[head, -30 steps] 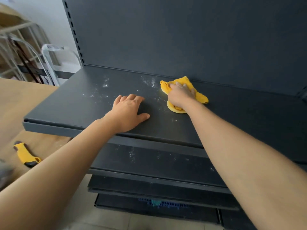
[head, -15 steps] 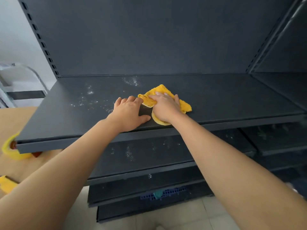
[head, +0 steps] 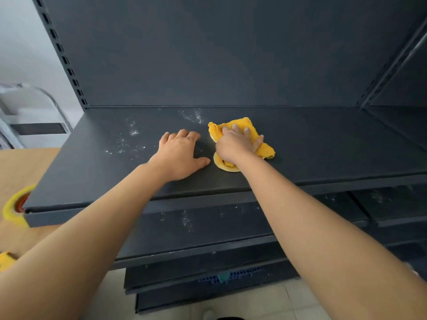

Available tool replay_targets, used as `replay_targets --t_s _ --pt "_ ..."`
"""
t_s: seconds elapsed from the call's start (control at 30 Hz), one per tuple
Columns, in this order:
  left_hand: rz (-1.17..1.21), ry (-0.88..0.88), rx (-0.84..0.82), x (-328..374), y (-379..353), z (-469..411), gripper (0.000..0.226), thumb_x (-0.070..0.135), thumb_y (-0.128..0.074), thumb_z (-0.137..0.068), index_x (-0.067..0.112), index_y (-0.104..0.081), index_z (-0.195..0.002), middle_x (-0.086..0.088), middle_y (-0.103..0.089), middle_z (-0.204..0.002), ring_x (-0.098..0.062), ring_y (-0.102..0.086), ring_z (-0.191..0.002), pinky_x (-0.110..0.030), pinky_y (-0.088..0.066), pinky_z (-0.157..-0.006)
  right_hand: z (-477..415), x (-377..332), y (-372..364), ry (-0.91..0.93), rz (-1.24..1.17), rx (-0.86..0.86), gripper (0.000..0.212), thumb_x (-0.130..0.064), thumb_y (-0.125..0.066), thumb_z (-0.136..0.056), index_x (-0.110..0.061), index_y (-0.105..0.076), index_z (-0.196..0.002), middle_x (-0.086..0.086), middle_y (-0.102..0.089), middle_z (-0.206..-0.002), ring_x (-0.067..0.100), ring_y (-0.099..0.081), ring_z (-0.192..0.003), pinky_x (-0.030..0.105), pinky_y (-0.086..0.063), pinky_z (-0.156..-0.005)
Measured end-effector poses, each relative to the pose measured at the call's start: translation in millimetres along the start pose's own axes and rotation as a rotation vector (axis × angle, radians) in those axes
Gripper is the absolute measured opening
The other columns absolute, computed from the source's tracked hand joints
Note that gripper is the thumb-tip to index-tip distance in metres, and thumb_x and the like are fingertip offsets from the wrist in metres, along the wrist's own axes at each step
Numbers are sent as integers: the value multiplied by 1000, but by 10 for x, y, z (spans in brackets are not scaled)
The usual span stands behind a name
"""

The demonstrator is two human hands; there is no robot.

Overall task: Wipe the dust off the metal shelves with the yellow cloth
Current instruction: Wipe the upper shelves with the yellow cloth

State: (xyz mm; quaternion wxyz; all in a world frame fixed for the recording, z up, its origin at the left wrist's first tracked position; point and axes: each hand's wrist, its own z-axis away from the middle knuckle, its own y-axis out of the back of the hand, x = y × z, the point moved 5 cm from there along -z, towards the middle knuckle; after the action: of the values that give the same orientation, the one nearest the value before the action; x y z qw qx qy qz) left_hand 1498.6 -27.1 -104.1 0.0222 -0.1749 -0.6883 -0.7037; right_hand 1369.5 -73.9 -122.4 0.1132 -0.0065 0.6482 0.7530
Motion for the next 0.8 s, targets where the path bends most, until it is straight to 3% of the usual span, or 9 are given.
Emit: replay_targets --t_s 0.6,0.8 --pt "-22 198 29 -534 86 -530 67 49 -53 -87 19 -31 -142 -7 -37 -144 -30 -32 -133 -41 -14 -117 -926 -735 51 113 50 -43 58 -32 -39 -94 -24 -21 -149 2 -16 -156 35 -6 -143 59 2 -113" --pt "-32 213 53 -600 120 -402 64 49 -55 -86 19 -35 -138 -7 -41 -140 -29 -36 -130 -39 -15 -115 -772 -1035 7 391 42 -77 54 -15 -34 -94 -30 -29 -145 -3 -19 -156 31 -9 -144 60 0 -114"
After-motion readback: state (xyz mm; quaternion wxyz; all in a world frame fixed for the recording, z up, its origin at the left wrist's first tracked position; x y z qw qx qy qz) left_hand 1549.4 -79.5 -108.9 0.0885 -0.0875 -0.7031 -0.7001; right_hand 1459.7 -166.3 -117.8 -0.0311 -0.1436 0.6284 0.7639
